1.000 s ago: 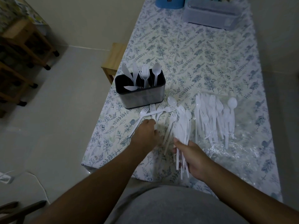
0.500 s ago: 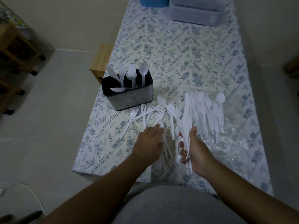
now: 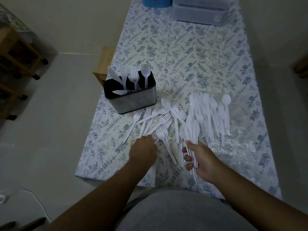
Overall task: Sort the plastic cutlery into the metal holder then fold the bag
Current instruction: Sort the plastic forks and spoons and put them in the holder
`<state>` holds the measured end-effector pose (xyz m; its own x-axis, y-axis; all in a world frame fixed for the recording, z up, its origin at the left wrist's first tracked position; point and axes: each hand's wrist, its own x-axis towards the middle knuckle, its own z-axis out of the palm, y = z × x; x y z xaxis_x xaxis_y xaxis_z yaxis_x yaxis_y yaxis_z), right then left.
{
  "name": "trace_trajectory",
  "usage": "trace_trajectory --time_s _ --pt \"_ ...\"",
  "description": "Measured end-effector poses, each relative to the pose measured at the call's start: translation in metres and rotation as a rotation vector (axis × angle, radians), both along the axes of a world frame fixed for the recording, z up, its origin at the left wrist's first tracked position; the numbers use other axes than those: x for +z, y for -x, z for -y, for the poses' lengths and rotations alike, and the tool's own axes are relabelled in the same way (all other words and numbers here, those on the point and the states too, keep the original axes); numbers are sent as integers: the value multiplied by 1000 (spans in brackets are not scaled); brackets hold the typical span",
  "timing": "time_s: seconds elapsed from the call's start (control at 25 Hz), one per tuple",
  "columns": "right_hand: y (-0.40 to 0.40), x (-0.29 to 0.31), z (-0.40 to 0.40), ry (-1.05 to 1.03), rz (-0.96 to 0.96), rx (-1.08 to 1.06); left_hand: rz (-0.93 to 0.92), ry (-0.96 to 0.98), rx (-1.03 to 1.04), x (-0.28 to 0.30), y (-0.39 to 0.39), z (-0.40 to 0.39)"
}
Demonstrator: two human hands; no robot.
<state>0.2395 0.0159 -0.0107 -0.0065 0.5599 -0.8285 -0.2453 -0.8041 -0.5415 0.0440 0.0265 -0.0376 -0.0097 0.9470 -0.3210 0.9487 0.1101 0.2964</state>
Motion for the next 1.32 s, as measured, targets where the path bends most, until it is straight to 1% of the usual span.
trace_trajectory --time_s 0.08,0.12,0.28,0.36,0.4,0.44,0.48,0.56,0.64,0.72,0.76,0.84,0.92,1.0,1.08,1.16,1.24,1.32 --pt "1 -1 0 5 52 3 71 45 25 8 1 1" --pt "2 0 0 -5 77 7 143 69 63 13 2 2" --pt "4 5 0 -119 146 34 532 169 357 33 -3 20" --pt "7 3 -1 -141 177 56 659 156 483 40 -9 31" --pt "9 2 0 -131 178 49 686 120 513 42 -11 34" --pt "11 1 1 -125 169 39 684 75 493 42 -12 35" --pt "12 2 2 -128 157 36 670 43 422 42 -14 35" --pt "12 3 4 -152 134 39 650 61 198 39 -21 33" --pt "9 1 5 -164 150 28 647 80 -23 37 -32 30" --pt "2 -2 6 -147 207 -16 595 -38 -222 28 -42 24" --pt "-3 -3 6 -128 227 -54 498 -96 -332 23 -47 19" --pt "-11 -2 7 -93 226 -103 256 -69 -480 16 -48 9" --pt "-16 -2 8 -74 252 -73 92 15 -510 7 -37 8" --pt "-18 -3 10 -59 286 -21 13 32 -458 2 -22 15" --pt "-18 -5 11 -63 239 -4 2 4 -368 3 -12 21" --pt "-14 -3 11 -62 129 -53 40 -7 -328 9 -15 16" --pt "-11 0 11 -63 88 -47 87 1 -352 10 -30 2" --pt "-9 1 11 -86 109 2 103 -12 -385 9 -46 -14"
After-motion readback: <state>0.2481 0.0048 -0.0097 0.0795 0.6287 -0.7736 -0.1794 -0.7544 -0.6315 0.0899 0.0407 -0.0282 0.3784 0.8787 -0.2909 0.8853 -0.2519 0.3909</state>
